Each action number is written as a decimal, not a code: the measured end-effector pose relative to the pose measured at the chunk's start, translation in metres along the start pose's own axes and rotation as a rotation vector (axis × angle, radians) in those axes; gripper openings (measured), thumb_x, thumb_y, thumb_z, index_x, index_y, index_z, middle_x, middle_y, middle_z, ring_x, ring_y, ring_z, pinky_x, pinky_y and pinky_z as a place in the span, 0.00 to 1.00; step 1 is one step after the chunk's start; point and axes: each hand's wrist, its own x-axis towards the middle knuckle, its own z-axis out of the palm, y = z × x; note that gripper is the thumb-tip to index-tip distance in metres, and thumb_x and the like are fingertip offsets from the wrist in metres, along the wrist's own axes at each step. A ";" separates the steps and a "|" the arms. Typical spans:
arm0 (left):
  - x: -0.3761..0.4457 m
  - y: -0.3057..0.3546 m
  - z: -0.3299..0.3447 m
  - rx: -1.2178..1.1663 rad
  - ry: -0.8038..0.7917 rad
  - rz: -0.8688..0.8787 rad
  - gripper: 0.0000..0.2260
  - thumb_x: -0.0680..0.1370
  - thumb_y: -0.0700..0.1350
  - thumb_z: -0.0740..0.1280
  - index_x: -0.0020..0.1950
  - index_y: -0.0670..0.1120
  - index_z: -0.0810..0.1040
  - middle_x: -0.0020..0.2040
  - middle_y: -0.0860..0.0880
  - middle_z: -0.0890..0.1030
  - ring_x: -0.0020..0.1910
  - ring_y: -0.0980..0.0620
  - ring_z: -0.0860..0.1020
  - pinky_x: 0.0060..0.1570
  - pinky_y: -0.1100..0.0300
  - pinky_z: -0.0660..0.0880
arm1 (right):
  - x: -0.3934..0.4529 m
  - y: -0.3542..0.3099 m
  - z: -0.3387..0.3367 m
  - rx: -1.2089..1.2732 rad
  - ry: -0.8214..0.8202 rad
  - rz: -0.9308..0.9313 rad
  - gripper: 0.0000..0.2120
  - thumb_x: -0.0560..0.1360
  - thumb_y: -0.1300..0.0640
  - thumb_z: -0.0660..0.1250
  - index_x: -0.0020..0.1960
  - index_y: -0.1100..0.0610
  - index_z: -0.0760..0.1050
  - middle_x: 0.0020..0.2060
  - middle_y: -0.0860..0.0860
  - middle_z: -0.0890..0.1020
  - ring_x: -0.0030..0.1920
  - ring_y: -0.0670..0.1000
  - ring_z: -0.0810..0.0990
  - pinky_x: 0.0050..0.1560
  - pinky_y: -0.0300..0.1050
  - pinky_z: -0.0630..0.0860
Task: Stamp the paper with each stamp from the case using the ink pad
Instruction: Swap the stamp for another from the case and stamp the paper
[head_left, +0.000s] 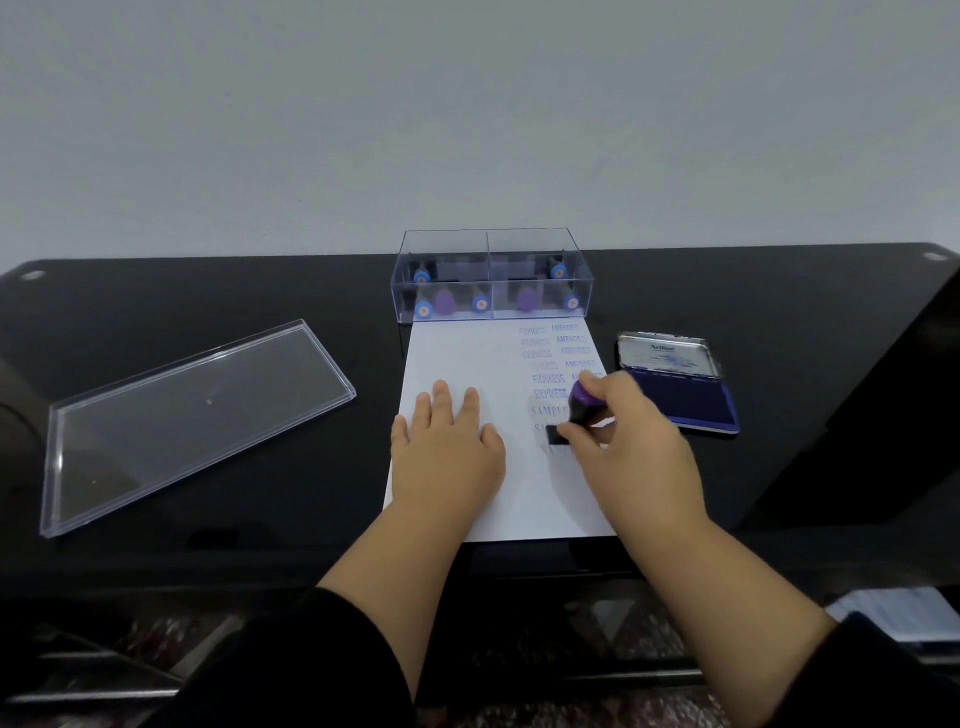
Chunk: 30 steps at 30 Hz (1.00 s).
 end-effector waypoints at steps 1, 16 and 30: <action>0.000 -0.001 0.000 -0.003 0.003 0.002 0.24 0.83 0.51 0.45 0.78 0.51 0.44 0.78 0.47 0.41 0.77 0.48 0.42 0.73 0.48 0.40 | 0.001 0.000 -0.004 0.063 0.037 0.015 0.14 0.74 0.57 0.69 0.57 0.48 0.71 0.48 0.42 0.77 0.44 0.45 0.78 0.46 0.41 0.73; -0.001 0.001 0.001 -0.018 0.021 -0.010 0.24 0.82 0.51 0.45 0.78 0.52 0.46 0.79 0.48 0.43 0.77 0.49 0.43 0.73 0.47 0.40 | 0.018 0.016 -0.030 0.335 0.224 0.067 0.16 0.72 0.60 0.72 0.50 0.46 0.68 0.36 0.42 0.77 0.37 0.39 0.77 0.37 0.33 0.71; 0.000 0.003 0.000 -0.025 0.018 -0.035 0.24 0.82 0.51 0.46 0.78 0.54 0.47 0.79 0.50 0.44 0.77 0.50 0.43 0.72 0.42 0.40 | 0.022 0.021 -0.028 0.370 0.210 0.070 0.17 0.72 0.60 0.72 0.53 0.47 0.68 0.37 0.42 0.77 0.38 0.40 0.77 0.37 0.33 0.70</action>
